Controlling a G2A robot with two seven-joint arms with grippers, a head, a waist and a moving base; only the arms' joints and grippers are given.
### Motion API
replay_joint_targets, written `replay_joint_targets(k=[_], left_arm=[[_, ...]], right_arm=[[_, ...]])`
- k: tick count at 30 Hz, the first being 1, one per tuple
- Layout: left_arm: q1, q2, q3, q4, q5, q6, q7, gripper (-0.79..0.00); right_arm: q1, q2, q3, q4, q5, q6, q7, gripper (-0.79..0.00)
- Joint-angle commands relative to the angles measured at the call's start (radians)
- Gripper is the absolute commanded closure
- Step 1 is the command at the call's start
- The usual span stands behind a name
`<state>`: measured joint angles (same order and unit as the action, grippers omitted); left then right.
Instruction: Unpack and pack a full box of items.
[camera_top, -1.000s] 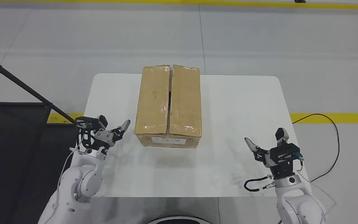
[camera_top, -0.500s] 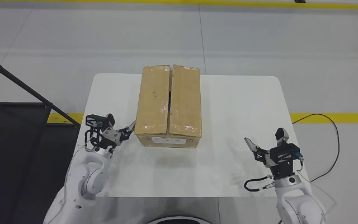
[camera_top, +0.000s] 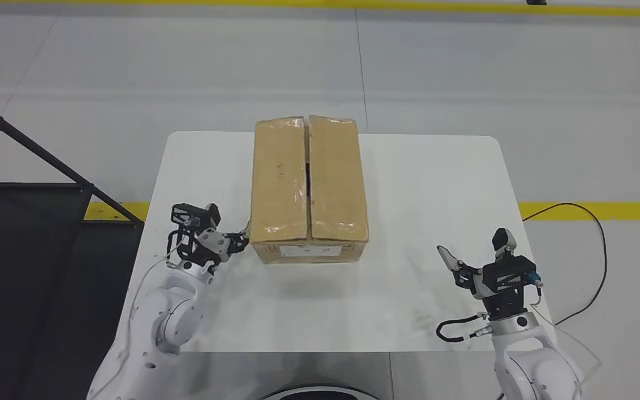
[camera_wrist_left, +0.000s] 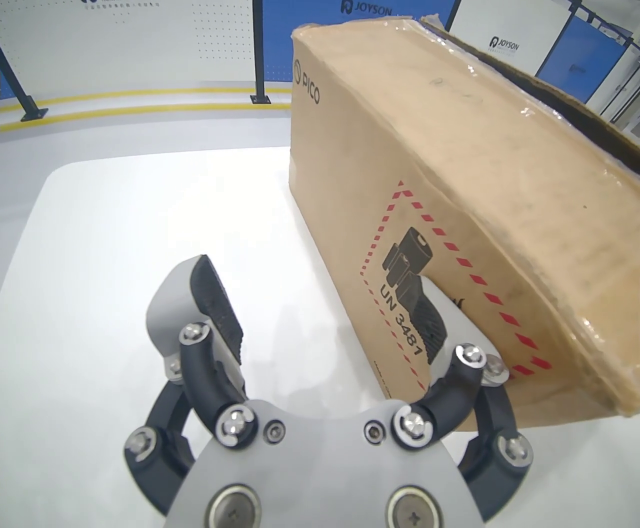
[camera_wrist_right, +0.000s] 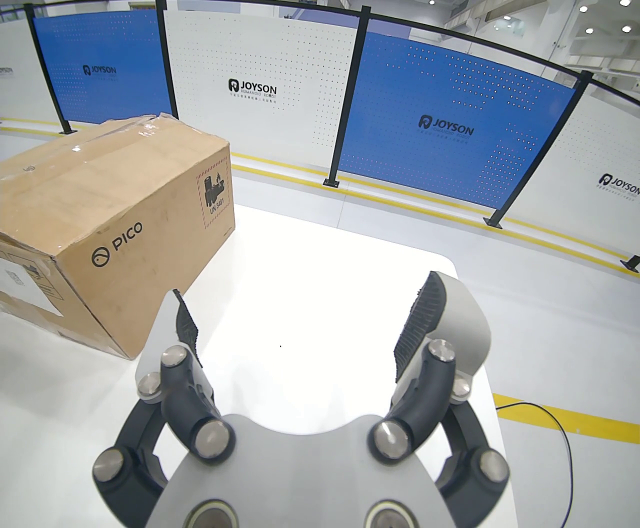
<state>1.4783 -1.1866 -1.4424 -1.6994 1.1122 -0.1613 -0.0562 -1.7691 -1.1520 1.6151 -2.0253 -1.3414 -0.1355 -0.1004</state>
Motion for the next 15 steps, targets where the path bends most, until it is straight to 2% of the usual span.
replay_joint_targets(k=[1, 15], left_arm=[[-0.003, -0.001, 0.008, 0.002, 0.004, -0.003, 0.001, -0.785], [-0.034, -0.01, 0.083, 0.011, 0.048, -0.032, 0.006, -0.785]], right_arm=[[0.0, 0.0, 0.0, 0.0, 0.0, 0.0, 0.0, -0.785], [0.0, 0.0, 0.0, 0.0, 0.0, 0.0, 0.0, -0.785]])
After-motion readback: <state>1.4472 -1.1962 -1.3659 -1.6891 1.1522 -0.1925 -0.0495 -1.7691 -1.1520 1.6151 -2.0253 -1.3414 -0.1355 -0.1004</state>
